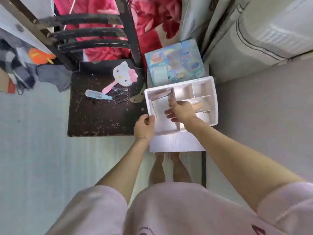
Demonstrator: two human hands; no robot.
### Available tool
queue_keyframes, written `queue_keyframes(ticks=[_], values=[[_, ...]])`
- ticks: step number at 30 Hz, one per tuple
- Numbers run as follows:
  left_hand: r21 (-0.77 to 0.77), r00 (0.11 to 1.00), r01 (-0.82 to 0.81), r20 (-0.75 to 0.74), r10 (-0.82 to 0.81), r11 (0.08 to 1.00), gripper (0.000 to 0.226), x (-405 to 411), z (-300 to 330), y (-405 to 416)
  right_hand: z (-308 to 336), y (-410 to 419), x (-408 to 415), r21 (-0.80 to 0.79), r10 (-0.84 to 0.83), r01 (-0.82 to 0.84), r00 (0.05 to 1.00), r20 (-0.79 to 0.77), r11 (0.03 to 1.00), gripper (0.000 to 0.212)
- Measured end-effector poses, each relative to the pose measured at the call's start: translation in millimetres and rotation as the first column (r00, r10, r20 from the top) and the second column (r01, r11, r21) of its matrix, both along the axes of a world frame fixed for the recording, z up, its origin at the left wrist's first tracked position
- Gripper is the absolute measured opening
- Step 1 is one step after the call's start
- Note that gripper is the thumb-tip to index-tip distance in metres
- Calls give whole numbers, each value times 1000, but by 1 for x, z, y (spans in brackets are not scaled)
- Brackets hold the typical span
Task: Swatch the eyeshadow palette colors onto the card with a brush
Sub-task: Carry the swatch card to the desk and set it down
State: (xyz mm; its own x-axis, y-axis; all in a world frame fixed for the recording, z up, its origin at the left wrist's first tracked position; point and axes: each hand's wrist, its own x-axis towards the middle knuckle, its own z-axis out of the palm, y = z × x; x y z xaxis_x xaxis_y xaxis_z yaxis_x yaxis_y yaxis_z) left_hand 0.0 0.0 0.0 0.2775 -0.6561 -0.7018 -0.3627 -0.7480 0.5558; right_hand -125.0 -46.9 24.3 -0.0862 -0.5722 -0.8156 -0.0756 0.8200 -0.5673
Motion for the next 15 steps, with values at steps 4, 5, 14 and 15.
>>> queue_keyframes(ticks=[4, 5, 14, 15], values=[[-20, 991, 92, 94, -90, 996, 27, 0, -6, 2, -13, -28, 24, 43, -110, 113, 991, -70, 993, 41], [-19, 990, 108, 88, -106, 994, 24, 0, -7, 2, -18, -32, 28, 25, -106, 109, 990, -95, 994, 39], [54, 996, 90, -18, -89, 994, 34, 10, -7, 3, -14, 5, 23, 64, -133, 140, 987, -93, 988, 22], [25, 995, 102, 5, -102, 994, 37, 12, -5, 5, -6, 17, 18, 54, -130, 133, 990, -56, 990, 17]])
